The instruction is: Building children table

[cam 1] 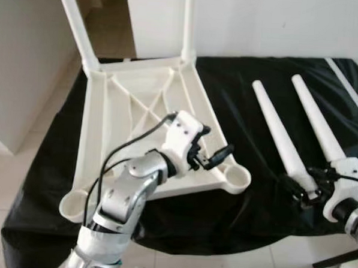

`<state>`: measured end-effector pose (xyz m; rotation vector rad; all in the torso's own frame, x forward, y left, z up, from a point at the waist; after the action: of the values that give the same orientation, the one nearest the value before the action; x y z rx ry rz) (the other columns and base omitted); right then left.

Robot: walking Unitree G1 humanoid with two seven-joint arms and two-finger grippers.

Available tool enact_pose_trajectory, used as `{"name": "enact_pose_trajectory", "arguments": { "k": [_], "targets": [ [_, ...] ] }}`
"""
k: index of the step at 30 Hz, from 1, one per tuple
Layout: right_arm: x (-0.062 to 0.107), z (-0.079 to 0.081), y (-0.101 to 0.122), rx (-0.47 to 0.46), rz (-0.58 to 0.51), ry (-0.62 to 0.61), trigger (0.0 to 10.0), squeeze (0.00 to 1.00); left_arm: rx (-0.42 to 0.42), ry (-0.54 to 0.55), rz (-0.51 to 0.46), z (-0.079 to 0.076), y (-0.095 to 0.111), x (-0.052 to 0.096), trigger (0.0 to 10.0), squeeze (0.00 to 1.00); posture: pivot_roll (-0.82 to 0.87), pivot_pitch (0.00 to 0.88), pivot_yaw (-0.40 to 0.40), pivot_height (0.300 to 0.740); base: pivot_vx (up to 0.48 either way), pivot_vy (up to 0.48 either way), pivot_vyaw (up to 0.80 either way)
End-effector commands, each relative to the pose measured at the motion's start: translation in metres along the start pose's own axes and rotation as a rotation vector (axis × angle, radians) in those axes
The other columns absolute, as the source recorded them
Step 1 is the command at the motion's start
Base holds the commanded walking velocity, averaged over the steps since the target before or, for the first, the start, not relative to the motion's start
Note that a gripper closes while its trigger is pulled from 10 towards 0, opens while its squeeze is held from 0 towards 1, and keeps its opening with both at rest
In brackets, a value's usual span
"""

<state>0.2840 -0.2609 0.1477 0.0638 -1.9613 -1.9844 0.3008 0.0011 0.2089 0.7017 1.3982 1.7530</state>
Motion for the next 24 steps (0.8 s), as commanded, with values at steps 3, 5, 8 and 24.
{"name": "enact_pose_trajectory", "arguments": {
  "k": [3, 5, 8, 24],
  "targets": [
    [-0.003, 0.006, 0.012, -0.004, -0.038, 0.025, 10.0, 0.0, -0.033, -0.102, -0.016, -0.013, 0.001, 0.0, 10.0, 0.0, -0.07, 0.075, 0.034, 0.74, 0.0, 0.0, 0.0],
    [-0.005, 0.005, 0.019, -0.024, -0.066, 0.021, 10.0, 0.0, -0.044, -0.122, -0.016, -0.016, 0.001, 0.001, 10.0, 0.0, -0.07, 0.066, 0.038, 0.74, 0.0, 0.0, 0.0],
    [-0.009, 0.004, 0.03, -0.049, -0.108, 0.011, 10.0, 0.0, -0.062, -0.179, -0.018, -0.023, 0.0, 0.003, 10.0, 0.0, -0.07, 0.06, 0.039, 0.74, 0.0, 0.0, 0.0],
    [-0.072, -0.012, 0.048, -0.217, -0.088, -0.306, 10.0, 0.0, -0.014, -0.402, 0.059, -0.055, -0.013, 0.01, 10.0, 0.0, -0.07, 0.051, 0.039, 0.74, 0.0, 0.0, 0.0]
  ]
}}
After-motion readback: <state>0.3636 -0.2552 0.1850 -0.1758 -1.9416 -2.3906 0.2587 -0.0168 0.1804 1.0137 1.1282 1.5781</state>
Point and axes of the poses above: a point about 5 cm out from each wrist's last joint towards the gripper, its own x axis pointing back from the gripper into the wrist, its own y axis along the axis of the wrist's last joint, z = x × y, the point moved 4 cm from there along -x, pointing out of the wrist towards the gripper, and after that the axes turned 7 degrees about -x, right-handed, at the moved point
